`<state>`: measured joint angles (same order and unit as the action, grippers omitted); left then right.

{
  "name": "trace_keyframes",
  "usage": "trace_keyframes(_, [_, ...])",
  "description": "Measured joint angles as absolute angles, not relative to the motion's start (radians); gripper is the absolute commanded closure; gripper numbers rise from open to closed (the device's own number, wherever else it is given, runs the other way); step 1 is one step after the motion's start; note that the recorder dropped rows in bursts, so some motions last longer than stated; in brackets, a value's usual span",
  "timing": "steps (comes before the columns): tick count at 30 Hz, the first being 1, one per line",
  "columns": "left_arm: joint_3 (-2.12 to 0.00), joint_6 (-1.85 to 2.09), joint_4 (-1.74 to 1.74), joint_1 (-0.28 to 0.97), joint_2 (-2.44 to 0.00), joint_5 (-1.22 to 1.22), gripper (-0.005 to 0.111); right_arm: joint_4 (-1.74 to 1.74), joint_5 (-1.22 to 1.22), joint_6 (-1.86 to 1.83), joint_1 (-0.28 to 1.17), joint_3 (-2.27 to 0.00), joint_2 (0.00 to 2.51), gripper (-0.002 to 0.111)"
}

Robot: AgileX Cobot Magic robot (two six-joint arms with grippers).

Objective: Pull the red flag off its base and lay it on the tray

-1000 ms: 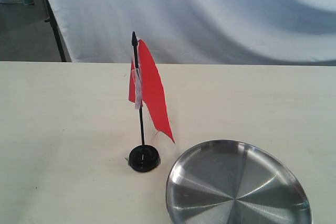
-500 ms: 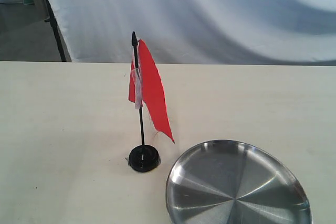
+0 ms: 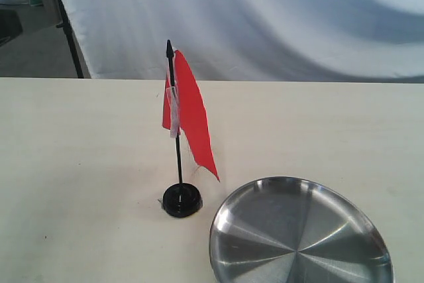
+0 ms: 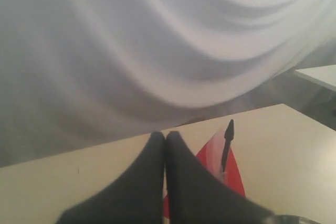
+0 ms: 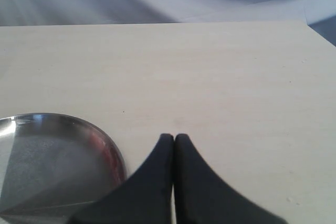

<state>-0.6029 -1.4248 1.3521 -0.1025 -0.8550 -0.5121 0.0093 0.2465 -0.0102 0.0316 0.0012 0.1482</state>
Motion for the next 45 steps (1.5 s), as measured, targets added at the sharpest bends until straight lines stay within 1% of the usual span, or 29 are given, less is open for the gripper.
trace_keyframes(5, [-0.704,-1.455,1.405,-0.103,-0.981,-0.581,0.107,0.009,0.246,-0.01,0.032,0.001,0.148,0.109])
trace_keyframes(11, [-0.823,-1.597,1.61,-0.067,-1.088,-0.633,0.107,0.009,0.246,-0.01,0.032,0.001,0.148,0.109])
trace_keyframes(18, [-0.852,-1.536,1.662,0.009,-1.231,-0.648,0.107,0.009,0.246,-0.01,0.032,0.001,0.148,0.109])
trace_keyframes(25, [-0.852,-1.461,1.62,0.019,-1.368,-0.714,0.106,0.009,0.246,-0.01,0.032,0.001,0.148,0.109])
trace_keyframes(27, [-0.852,-1.413,1.587,0.019,-1.395,-0.748,0.099,0.009,0.246,-0.01,0.032,0.001,0.148,0.109])
trace_keyframes(28, [-0.852,-1.381,1.579,0.019,-1.406,-0.768,0.094,0.009,0.246,-0.01,0.032,0.001,0.148,0.109])
trace_keyframes(29, [-0.852,-1.356,1.574,0.019,-1.414,-0.784,0.086,0.009,0.246,-0.01,0.032,0.001,0.148,0.109])
trace_keyframes(30, [-0.852,-1.329,1.569,0.019,-1.421,-0.802,0.075,0.009,0.246,-0.01,0.032,0.001,0.148,0.109])
trace_keyframes(31, [-0.852,-1.31,1.565,0.02,-1.428,-0.815,0.061,0.009,0.246,-0.01,0.032,0.001,0.148,0.109])
trace_keyframes(33, [-0.852,-1.287,1.564,0.02,-1.437,-0.828,0.03,0.009,0.246,-0.01,0.032,0.001,0.148,0.109])
trace_keyframes(35, [-0.852,-1.28,1.557,0.02,-1.449,-0.839,0.007,0.009,0.246,-0.01,0.032,0.001,0.148,0.109])
trace_keyframes(36, [-0.852,-1.278,1.554,0.02,-1.456,-0.848,0.002,0.009,0.246,-0.01,0.032,0.001,0.148,0.109])
trace_keyframes(45, [-0.852,-1.201,1.51,0.023,-1.534,-0.965,0.011,0.009,0.246,-0.01,0.032,0.001,0.148,0.109])
